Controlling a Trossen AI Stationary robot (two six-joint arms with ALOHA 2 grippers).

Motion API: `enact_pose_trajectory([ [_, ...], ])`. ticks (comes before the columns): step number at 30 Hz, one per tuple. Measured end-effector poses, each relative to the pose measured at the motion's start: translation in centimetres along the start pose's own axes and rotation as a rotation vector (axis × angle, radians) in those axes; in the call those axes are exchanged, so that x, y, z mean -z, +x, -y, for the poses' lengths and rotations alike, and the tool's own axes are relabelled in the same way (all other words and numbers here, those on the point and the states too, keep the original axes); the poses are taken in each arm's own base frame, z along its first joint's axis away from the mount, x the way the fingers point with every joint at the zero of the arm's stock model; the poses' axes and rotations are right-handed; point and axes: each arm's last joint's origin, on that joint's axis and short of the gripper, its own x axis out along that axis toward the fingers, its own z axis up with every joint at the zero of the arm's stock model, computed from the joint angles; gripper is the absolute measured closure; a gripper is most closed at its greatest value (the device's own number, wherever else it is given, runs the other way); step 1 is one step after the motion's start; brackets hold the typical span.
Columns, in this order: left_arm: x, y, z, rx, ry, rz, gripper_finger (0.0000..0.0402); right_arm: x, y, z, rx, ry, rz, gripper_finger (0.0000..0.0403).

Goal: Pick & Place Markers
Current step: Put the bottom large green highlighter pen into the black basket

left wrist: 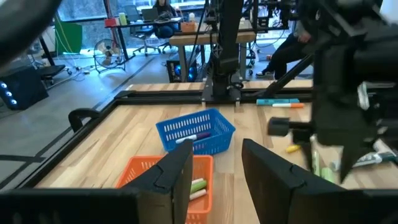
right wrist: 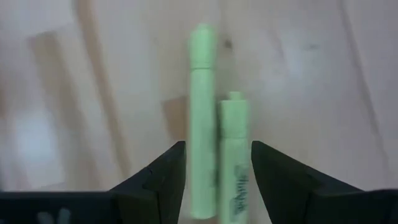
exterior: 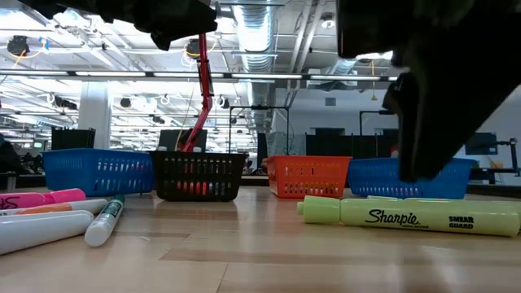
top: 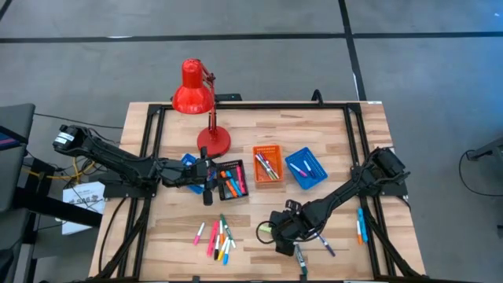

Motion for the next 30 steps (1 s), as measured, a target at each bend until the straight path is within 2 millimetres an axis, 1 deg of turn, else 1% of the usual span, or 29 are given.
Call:
enact_pose_trajectory([
  [3,-0.2,0.0,0.0,-0.001,-0.008,0.016,0.0266,-0.2,0.8,-0.1,-0.015,-0.009,-0.007,0.0232],
  [7,-0.2,0.0,0.0,-0.002,-0.006,0.024,0.0266,0.1,2.6,-0.1,-0.008,-0.108,-0.043,0.0232],
  [9,-0.3,0.0,0.0,-0.002,-0.009,0.029,0.0266,0.2,2.9,-0.1,-0.001,-0.129,-0.044,0.0232],
  [15,-0.3,0.0,0.0,-0.002,-0.010,0.032,0.0266,-0.2,3.1,0.4,0.042,-0.159,-0.017,0.0233],
  [18,-0.4,0.0,0.0,-0.003,-0.011,0.035,0.0266,-0.6,3.2,0.8,0.063,-0.183,-0.005,0.0242],
  [23,-0.4,0.0,0.0,-0.003,-0.011,0.036,0.0266,-1.2,3.1,1.4,0.064,-0.161,-0.002,0.0256],
  [26,-0.4,0.0,0.0,-0.003,-0.011,0.035,0.0266,-1.4,3.0,1.7,0.064,-0.151,0.001,0.0239],
  [30,-0.4,0.0,0.0,-0.003,-0.011,0.035,0.0266,-1.3,3.1,2.0,0.077,-0.176,-0.018,0.0190],
])
